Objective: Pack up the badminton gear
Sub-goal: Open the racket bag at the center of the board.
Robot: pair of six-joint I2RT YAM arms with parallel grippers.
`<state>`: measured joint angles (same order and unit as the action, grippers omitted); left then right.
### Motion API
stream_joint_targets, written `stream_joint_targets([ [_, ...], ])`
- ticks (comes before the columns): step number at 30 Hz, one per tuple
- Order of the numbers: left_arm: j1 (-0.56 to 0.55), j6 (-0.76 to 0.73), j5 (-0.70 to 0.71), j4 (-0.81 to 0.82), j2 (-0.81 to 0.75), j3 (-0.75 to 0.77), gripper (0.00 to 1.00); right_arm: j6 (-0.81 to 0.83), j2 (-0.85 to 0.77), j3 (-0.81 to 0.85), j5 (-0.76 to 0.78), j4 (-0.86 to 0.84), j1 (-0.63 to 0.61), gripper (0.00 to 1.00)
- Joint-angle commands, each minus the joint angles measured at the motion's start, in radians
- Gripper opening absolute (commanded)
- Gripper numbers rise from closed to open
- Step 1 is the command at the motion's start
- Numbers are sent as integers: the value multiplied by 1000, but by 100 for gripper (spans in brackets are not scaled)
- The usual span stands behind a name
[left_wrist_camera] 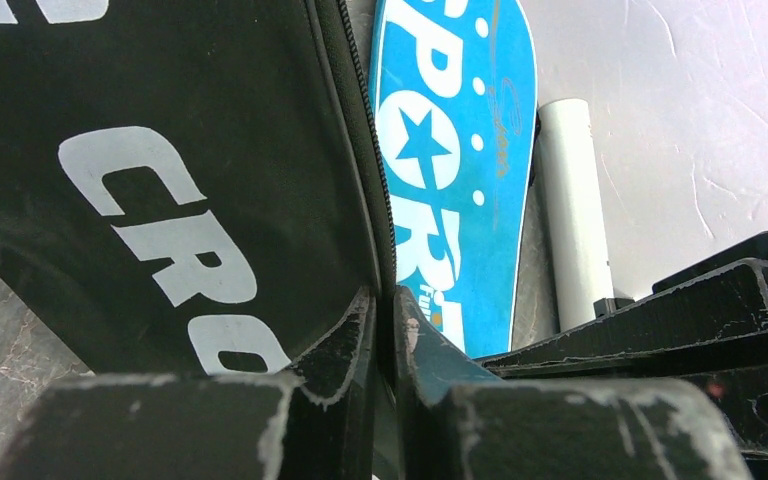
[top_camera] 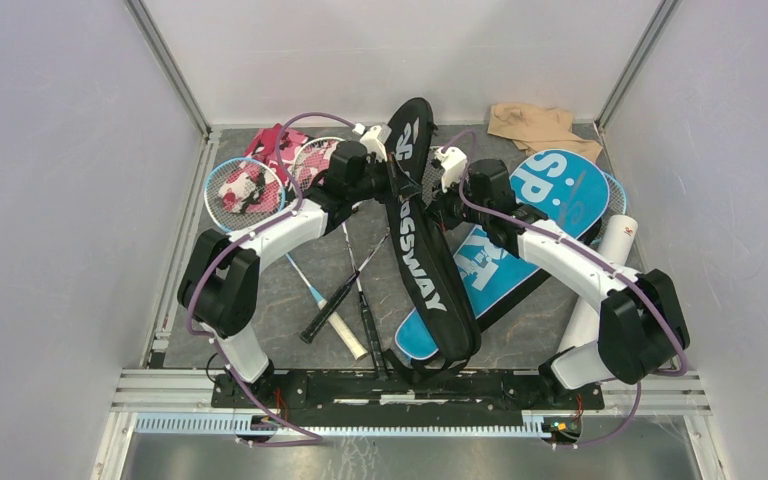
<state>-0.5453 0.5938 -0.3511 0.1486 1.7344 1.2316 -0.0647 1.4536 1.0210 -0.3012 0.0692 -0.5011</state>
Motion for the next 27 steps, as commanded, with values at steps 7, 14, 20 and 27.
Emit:
stream_joint_targets([
  [7, 34, 54, -46, 72, -58, -24, 2, 28, -64, -4, 64, -25, 21, 0],
  [14, 70, 82, -77, 90, -77, -35, 2, 15, -74, -16, 82, -24, 44, 0],
  [20, 83, 114, -114, 124, -80, -55, 2, 6, -71, -19, 91, -22, 54, 0],
  [27, 88, 113, -123, 131, -87, -62, 2, -12, -72, -32, 99, -25, 73, 0],
])
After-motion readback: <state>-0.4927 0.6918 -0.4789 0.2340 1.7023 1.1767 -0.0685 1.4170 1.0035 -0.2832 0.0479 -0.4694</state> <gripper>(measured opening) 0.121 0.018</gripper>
